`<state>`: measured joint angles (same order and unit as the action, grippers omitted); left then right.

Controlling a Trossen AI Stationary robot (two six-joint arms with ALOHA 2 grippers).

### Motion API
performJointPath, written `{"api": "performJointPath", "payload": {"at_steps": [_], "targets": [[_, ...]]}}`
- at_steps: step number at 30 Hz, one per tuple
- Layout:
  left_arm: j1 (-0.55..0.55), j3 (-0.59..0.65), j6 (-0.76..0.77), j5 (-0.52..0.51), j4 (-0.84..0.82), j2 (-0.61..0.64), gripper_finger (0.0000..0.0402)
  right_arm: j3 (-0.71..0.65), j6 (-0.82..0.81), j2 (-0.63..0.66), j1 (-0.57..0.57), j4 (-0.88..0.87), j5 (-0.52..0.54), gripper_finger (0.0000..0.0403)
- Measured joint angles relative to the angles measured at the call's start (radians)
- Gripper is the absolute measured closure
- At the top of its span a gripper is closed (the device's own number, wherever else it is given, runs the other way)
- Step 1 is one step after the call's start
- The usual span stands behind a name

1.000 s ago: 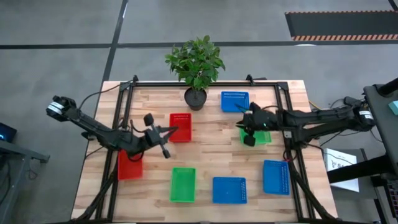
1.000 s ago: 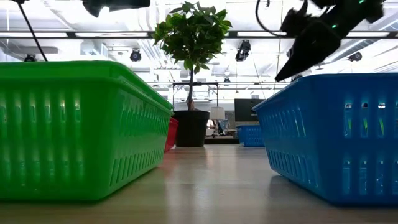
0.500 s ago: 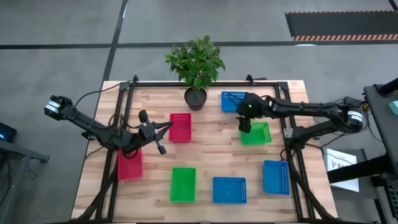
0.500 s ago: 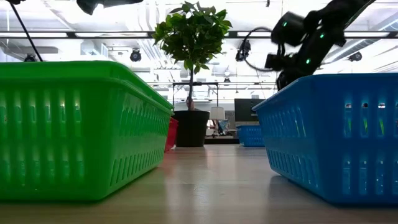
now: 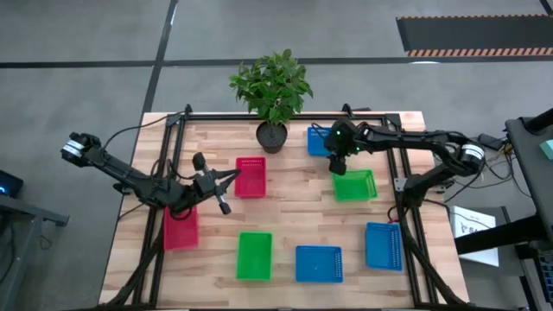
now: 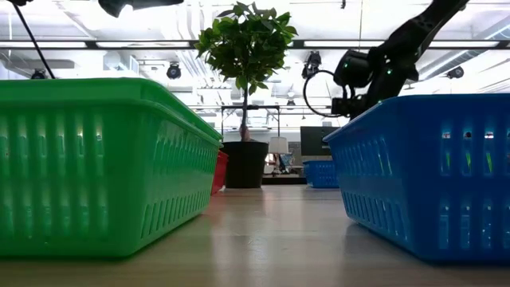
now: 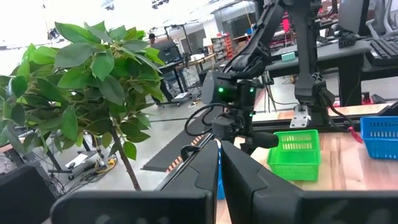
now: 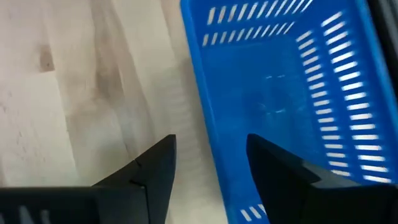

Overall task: Stack baskets by color
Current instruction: Stack the top blue basket on top of the bottom left blue basket

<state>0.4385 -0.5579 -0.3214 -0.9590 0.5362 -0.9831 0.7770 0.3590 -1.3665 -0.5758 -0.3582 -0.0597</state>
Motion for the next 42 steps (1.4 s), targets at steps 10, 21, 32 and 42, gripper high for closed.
{"api": "performJointPath", "payload": {"at_steps": [10,21,32,42], "targets": [[0.000,0.000,-0.002,0.001,0.001,-0.001,0.0401,0.006,0.037,-0.049,-0.006,0.003,-0.002,0.0263],[0.000,0.000,-0.005,0.001,0.002,-0.001,0.0401,0.006,0.063,-0.048,-0.006,0.003,-0.001,0.0370],[0.000,0.000,-0.005,0.001,0.001,-0.001,0.0401,0.006,0.034,-0.010,-0.005,-0.005,0.000,0.0394],[0.000,0.000,-0.005,0.001,0.001,-0.001,0.0401,0.006,-0.080,0.158,0.074,-0.094,0.031,0.0394]]}}
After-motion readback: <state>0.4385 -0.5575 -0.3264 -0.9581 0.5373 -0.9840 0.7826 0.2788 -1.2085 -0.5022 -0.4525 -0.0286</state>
